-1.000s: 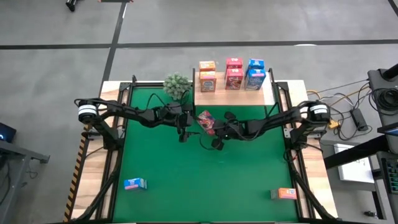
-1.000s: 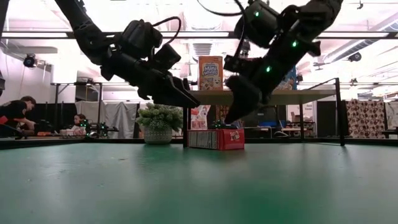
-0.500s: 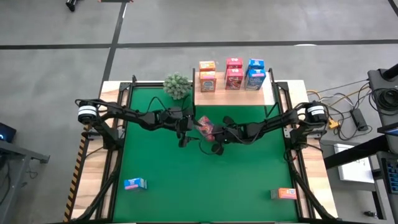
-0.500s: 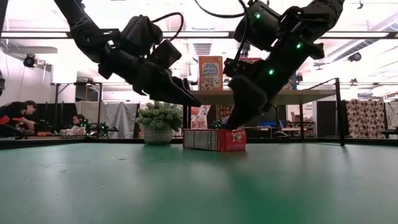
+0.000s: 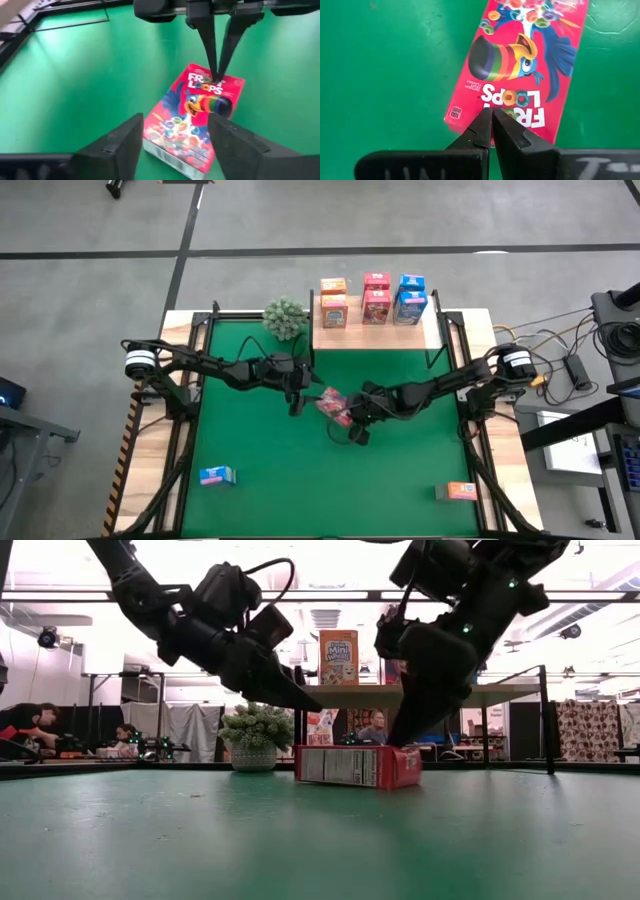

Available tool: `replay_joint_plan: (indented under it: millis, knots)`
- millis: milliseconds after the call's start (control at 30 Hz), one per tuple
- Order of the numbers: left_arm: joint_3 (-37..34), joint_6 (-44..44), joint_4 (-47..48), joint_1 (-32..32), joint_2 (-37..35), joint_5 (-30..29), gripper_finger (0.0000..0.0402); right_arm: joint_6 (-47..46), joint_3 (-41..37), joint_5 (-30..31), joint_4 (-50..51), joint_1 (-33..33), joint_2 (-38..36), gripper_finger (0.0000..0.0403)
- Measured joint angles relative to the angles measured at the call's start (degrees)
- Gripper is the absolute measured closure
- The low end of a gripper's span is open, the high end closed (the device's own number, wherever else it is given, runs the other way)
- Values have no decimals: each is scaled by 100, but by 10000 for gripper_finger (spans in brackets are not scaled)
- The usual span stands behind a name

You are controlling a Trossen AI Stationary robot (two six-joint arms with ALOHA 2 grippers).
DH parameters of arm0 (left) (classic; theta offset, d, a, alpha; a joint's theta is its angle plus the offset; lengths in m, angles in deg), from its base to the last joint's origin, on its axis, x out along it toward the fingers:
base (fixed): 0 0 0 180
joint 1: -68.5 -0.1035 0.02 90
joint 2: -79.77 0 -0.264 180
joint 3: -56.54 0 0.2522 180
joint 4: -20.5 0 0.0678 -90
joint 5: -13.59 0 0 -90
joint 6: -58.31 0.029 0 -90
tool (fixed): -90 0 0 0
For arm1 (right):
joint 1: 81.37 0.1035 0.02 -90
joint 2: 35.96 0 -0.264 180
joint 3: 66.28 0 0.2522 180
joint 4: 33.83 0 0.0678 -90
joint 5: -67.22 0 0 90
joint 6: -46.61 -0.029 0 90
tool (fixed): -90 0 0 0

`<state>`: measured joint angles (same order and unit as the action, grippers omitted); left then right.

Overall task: Stack cereal on shelf
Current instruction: Put the red cereal box on the shelf aligned with the other red cereal box

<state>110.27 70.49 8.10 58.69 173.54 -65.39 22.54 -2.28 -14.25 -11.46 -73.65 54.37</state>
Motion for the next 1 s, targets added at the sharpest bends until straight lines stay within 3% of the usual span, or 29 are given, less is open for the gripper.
replay_joint_plan:
  millis: [333, 567, 1000]
  knots:
    - [2, -139, -260, 106, 284, 8, 389, -44, -6, 30, -36, 106, -169, 394]
    - [57, -294, -516, 62, 824, 8, 399, -44, -6, 42, -36, 117, -172, 394]
    - [46, -426, -283, -95, 850, -102, 401, 34, -4, 45, -32, 170, -286, 394]
